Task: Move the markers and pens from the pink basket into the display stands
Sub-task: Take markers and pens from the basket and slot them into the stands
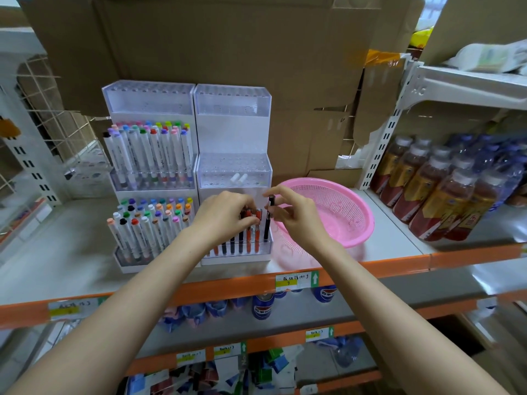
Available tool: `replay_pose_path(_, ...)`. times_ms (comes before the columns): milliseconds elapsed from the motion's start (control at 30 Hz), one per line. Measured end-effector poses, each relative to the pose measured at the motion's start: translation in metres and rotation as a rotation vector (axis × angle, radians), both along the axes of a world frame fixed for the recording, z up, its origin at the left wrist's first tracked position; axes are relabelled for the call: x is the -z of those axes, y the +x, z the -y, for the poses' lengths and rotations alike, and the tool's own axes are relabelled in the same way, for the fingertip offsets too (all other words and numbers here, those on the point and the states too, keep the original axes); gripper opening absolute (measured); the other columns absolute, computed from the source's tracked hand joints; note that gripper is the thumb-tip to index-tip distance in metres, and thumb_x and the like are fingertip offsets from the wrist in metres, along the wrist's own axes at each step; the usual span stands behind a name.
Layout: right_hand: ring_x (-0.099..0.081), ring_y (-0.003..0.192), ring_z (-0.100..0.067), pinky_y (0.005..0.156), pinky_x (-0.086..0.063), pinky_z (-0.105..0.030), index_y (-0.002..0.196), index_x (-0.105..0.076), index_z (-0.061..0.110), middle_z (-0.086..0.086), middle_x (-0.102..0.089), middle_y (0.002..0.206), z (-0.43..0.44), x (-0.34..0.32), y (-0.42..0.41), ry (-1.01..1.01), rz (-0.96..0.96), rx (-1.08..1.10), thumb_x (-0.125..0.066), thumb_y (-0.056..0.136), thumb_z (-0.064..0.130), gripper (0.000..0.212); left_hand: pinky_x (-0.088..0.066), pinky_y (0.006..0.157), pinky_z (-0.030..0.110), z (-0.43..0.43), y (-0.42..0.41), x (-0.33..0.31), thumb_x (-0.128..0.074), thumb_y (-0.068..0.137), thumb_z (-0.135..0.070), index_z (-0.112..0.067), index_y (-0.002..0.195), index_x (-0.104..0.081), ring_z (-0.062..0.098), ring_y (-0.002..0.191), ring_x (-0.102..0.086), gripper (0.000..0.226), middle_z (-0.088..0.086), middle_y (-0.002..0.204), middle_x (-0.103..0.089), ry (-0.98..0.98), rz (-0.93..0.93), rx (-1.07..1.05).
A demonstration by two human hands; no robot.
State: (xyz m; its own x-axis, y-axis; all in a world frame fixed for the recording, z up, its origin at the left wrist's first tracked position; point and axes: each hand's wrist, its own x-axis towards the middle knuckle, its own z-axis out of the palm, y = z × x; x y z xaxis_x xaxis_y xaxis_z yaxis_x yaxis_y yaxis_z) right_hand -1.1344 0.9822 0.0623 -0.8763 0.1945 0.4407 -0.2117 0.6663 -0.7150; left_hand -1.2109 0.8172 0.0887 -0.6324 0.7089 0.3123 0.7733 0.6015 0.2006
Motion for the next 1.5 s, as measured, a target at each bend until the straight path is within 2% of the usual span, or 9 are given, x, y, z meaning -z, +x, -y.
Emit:
replay_pose_path(133, -0.069, 0.081, -0.018, 0.073, -0.055, -0.030, 0.109, -0.064, 0.011, -0.005, -0.070, 0.092, -0.001, 0.003, 0.000, 0.104, 0.035, 0.005, -0.064, 0.088, 0.003, 0.023, -0.045, 0.064, 0.029, 0.006, 0.000, 0.002, -0.059, 0.089, -0.047, -0.024, 0.108, -0.062, 0.016, 0.090, -0.061, 0.029, -0.004, 0.099, -0.067, -0.028, -0.027, 0.001)
replay_pose_path(267, -0.069, 0.080, -0.020, 0.076, -0.056, -0.037, 0.104, -0.065, 0.007, -0.007, -0.072, 0.090, -0.003, 0.007, -0.004, 0.127, 0.071, 0.014, -0.067, 0.086, 0.003, 0.019, -0.047, 0.069, 0.032, 0.008, 0.000, 0.008, -0.055, 0.091, -0.047, -0.022, 0.115, -0.058, 0.020, 0.097, -0.061, 0.035, -0.003, 0.107, -0.065, -0.042, -0.068, -0.019)
replay_pose_path(433, -0.069, 0.078, -0.021, 0.074, -0.057, -0.042, 0.101, -0.066, 0.005, -0.005, -0.069, 0.085, -0.005, 0.011, -0.006, 0.119, 0.111, -0.003, -0.067, 0.085, 0.002, 0.016, -0.045, 0.079, 0.034, 0.008, 0.005, 0.014, -0.052, 0.093, -0.045, -0.020, 0.117, -0.057, 0.019, 0.096, -0.061, 0.036, -0.004, 0.108, -0.064, -0.015, -0.124, -0.017)
replay_pose_path(633, -0.068, 0.081, -0.023, 0.076, -0.056, -0.043, 0.103, -0.066, 0.003, -0.010, -0.071, 0.090, -0.001, 0.011, -0.005, 0.129, 0.126, -0.004, -0.066, 0.086, 0.002, 0.016, -0.041, 0.077, 0.032, 0.008, 0.006, 0.013, -0.051, 0.094, -0.045, -0.019, 0.115, -0.057, 0.019, 0.093, -0.060, 0.034, -0.004, 0.103, -0.064, -0.038, -0.139, -0.020)
replay_pose_path(767, -0.068, 0.080, -0.022, 0.077, -0.055, -0.042, 0.096, -0.067, 0.005, -0.010, -0.071, 0.085, -0.002, 0.010, -0.005, 0.125, 0.135, 0.012, -0.066, 0.085, 0.000, 0.012, -0.039, 0.074, 0.032, 0.009, 0.006, 0.013, -0.050, 0.094, -0.045, -0.019, 0.111, -0.057, 0.020, 0.092, -0.060, 0.032, -0.004, 0.102, -0.064, -0.061, -0.135, -0.031)
replay_pose_path(933, -0.066, 0.082, -0.019, 0.078, -0.053, -0.034, 0.098, -0.069, 0.005, -0.008, -0.072, 0.088, -0.002, 0.006, -0.004, 0.177, 0.137, 0.004, -0.066, 0.085, 0.001, 0.015, -0.044, 0.082, 0.036, 0.009, 0.007, 0.011, -0.051, 0.094, -0.044, -0.020, 0.116, -0.057, 0.020, 0.098, -0.060, 0.033, -0.004, 0.107, -0.064, -0.073, -0.123, -0.040)
replay_pose_path(1233, -0.067, 0.078, -0.023, 0.074, -0.054, -0.040, 0.091, -0.068, 0.006, -0.009, -0.071, 0.083, -0.002, 0.006, -0.006, 0.185, 0.137, 0.070, -0.071, 0.082, 0.007, 0.009, -0.044, 0.073, 0.033, 0.010, 0.010, 0.008, -0.052, 0.094, -0.041, -0.019, 0.112, -0.057, 0.021, 0.093, -0.061, 0.030, -0.003, 0.104, -0.065, -0.086, -0.098, -0.044)
replay_pose_path(1500, -0.066, 0.077, -0.022, 0.072, -0.054, -0.041, 0.092, -0.067, 0.004, -0.008, -0.070, 0.083, 0.002, 0.013, -0.007, 0.146, 0.130, 0.066, -0.067, 0.087, 0.007, 0.006, -0.041, 0.085, 0.035, 0.016, 0.009, 0.010, -0.052, 0.094, -0.040, -0.023, 0.119, -0.057, 0.016, 0.099, -0.061, 0.031, -0.007, 0.110, -0.065, -0.036, -0.098, -0.075)
